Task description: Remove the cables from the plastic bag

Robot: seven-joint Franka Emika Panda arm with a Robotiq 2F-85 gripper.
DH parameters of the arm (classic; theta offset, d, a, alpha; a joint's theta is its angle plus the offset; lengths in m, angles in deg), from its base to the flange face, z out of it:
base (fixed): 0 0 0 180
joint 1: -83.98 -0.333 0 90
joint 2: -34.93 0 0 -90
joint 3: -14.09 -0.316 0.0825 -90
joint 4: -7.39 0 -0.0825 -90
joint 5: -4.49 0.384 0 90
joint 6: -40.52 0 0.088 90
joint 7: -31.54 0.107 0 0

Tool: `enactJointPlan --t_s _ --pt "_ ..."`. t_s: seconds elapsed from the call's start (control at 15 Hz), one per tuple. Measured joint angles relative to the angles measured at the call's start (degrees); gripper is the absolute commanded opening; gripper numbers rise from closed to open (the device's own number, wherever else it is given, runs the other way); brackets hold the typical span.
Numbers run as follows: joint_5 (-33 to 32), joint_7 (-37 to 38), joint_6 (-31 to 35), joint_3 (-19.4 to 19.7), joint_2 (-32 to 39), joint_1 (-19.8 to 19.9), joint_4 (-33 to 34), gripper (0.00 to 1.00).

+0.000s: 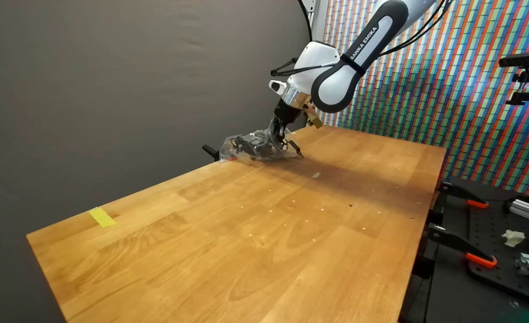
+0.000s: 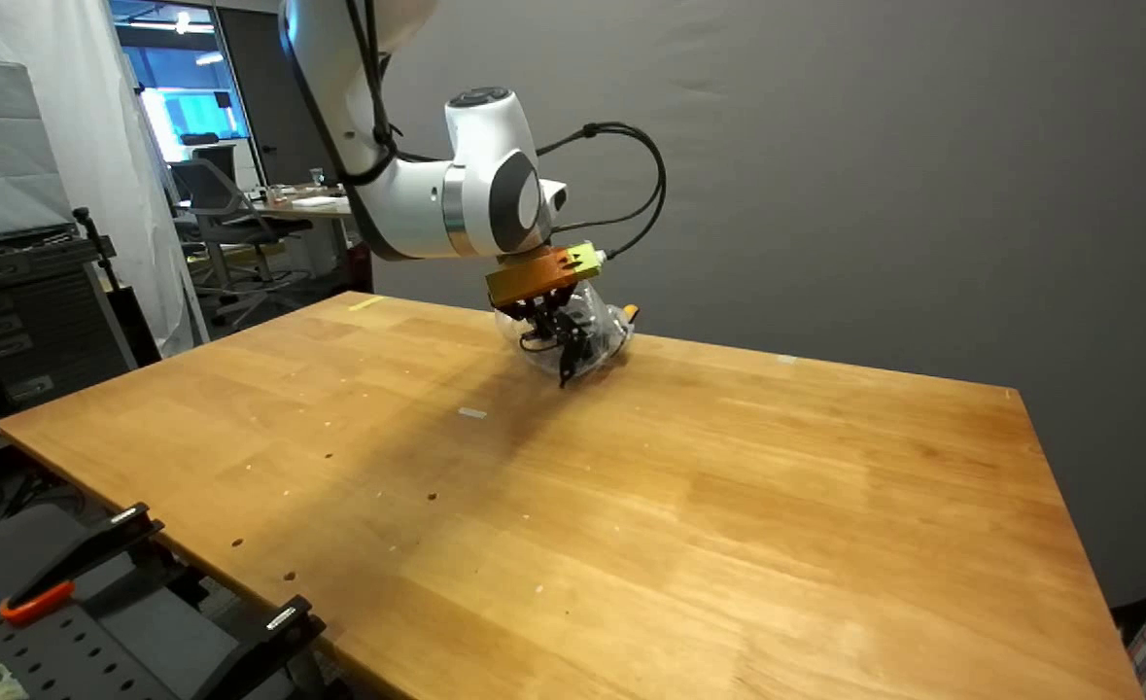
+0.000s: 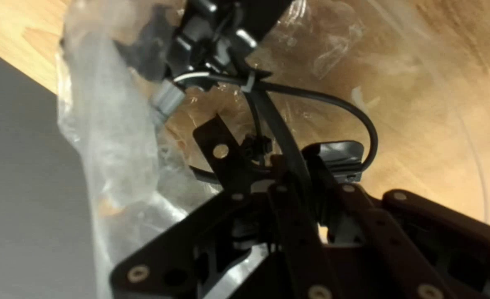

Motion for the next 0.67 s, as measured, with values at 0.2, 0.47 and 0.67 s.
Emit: enactJointPlan --t_s 0.2,0.47,0.67 --pt "6.2 -1.1 -4.9 0.4 -4.7 -1.4 -3.0 0.1" --pt "11.9 -1.3 -8.6 2.1 -11.7 -3.9 -8.3 0.1" --pt "15.3 -1.2 -12.1 4.2 -16.6 -6.4 -11.9 0.1"
